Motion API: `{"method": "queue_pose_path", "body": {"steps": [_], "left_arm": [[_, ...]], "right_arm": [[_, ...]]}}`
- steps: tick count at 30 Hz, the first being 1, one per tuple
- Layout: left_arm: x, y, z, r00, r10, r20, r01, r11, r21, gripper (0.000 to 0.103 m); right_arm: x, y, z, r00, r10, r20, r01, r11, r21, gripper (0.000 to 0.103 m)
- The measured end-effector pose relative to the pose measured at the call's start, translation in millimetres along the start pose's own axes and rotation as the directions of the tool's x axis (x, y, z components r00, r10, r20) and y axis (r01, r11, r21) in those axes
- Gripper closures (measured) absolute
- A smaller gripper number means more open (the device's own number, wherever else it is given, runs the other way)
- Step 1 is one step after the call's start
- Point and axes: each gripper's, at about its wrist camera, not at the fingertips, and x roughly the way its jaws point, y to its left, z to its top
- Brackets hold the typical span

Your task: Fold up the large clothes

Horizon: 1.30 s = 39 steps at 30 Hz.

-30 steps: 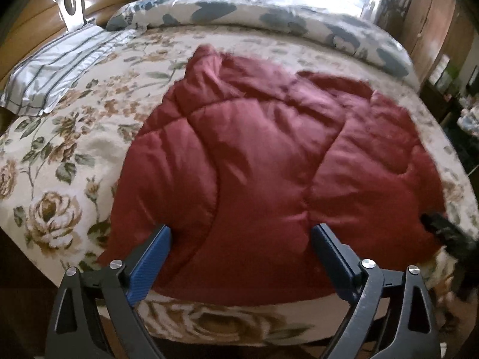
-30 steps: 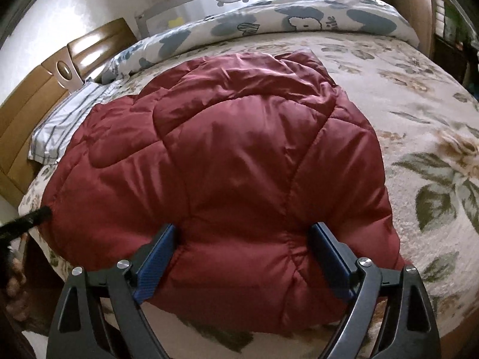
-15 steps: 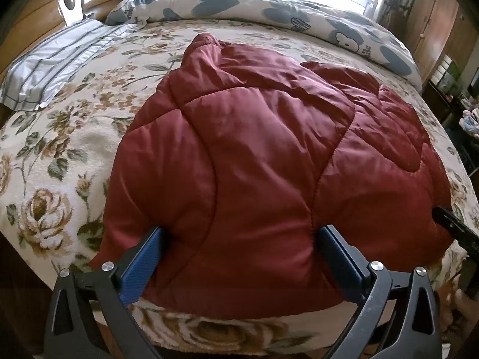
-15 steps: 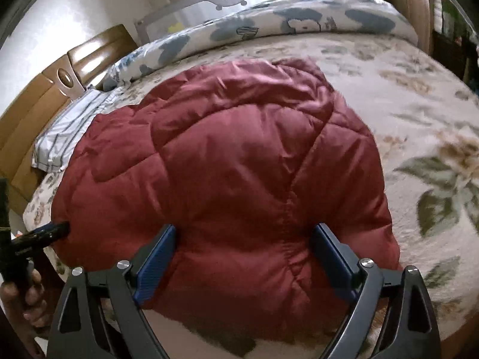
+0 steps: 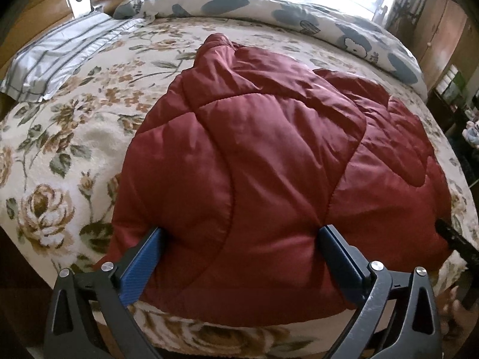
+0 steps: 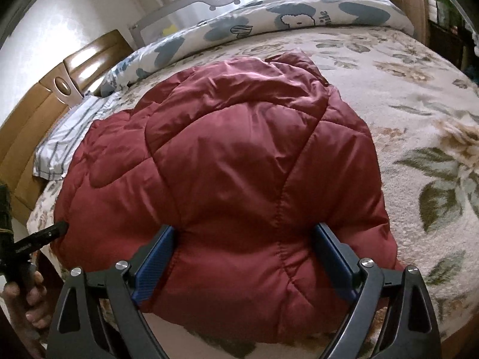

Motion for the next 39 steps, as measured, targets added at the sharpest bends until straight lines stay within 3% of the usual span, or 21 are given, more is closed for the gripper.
{"method": "queue_pose_path", "body": {"steps": [4, 7, 11, 19, 39], "left_arm": [[0.8, -2.2, 1.8, 1.0, 0.008, -0.009, -0.008, 1.0, 0.003, 0.0], [0.8, -5.3, 2.5, 1.0, 0.023, -0.011, -0.023, 1.0, 0.015, 0.0], [1.6, -9.8, 2.8, 0.999, 0.046, -0.012, -0.045, 0.998, 0.037, 0.0], [4.2, -15.7, 3.3, 0.996, 0.085, -0.01, -0.084, 0.994, 0.064, 0.0], [8.8, -14.6, 14.9, 0.997, 0.081, -0.004, -0.08, 0.992, 0.094, 0.0]], "right_arm": [[-13.3, 18.8, 6.1, 0.999, -0.011, 0.052, 0.014, 0.997, -0.071, 0.011], [1.9, 25.6, 7.6, 1.0, -0.024, 0.013, 0.025, 0.994, -0.108, 0.01], [18.3, 15.4, 4.2, 1.0, -0.012, -0.01, 0.012, 0.996, -0.083, 0.005], [18.7, 13.2, 4.7, 1.0, -0.009, -0.014, 0.008, 0.997, -0.079, 0.004], [10.9, 15.7, 8.1, 0.999, -0.019, -0.027, 0.018, 0.999, -0.048, 0.003]]}}
